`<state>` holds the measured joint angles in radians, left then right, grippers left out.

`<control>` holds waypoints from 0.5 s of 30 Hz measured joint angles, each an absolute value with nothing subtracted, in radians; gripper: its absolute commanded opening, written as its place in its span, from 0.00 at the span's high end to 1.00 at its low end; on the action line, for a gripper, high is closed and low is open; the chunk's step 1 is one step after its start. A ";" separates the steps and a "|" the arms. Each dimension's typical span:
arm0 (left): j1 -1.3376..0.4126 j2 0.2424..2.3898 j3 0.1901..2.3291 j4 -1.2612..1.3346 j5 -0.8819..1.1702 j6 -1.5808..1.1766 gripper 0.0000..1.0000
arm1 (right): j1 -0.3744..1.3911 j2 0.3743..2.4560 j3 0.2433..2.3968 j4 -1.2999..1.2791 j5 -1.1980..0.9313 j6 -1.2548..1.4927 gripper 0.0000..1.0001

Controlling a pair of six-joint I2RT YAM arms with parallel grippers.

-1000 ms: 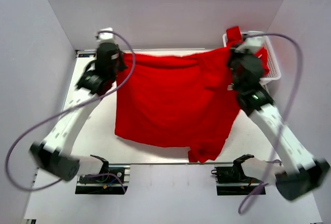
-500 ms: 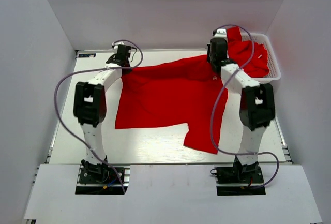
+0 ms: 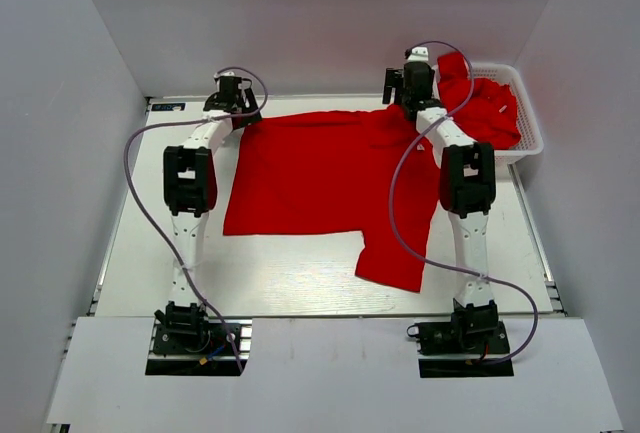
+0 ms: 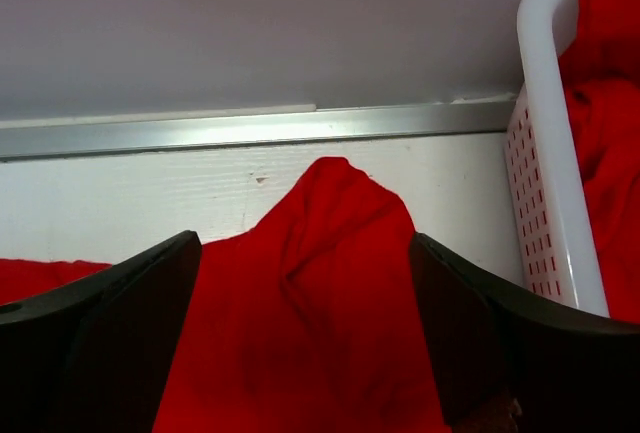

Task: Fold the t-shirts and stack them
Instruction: Flatten out the tshirt

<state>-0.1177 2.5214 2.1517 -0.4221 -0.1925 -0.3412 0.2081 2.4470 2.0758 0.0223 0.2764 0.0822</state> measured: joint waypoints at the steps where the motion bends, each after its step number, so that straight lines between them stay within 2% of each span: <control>1: -0.113 2.517 2.152 -0.424 -0.186 -0.341 0.01 | 0.207 2.442 2.076 0.020 0.267 0.079 0.10; 8: -0.106 2.383 2.133 -0.535 -0.157 -0.336 0.01 | 0.214 2.246 1.966 -0.075 0.158 0.064 0.10; 15: -0.113 1.942 1.827 -0.695 -0.197 -0.369 0.00 | 0.240 1.781 1.632 -0.171 0.097 0.130 0.10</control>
<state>-0.1131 1.9415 1.8271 -0.6949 -0.1967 -0.3691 0.2398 1.7809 1.6321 -0.1715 0.0967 0.1303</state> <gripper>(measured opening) 0.997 0.904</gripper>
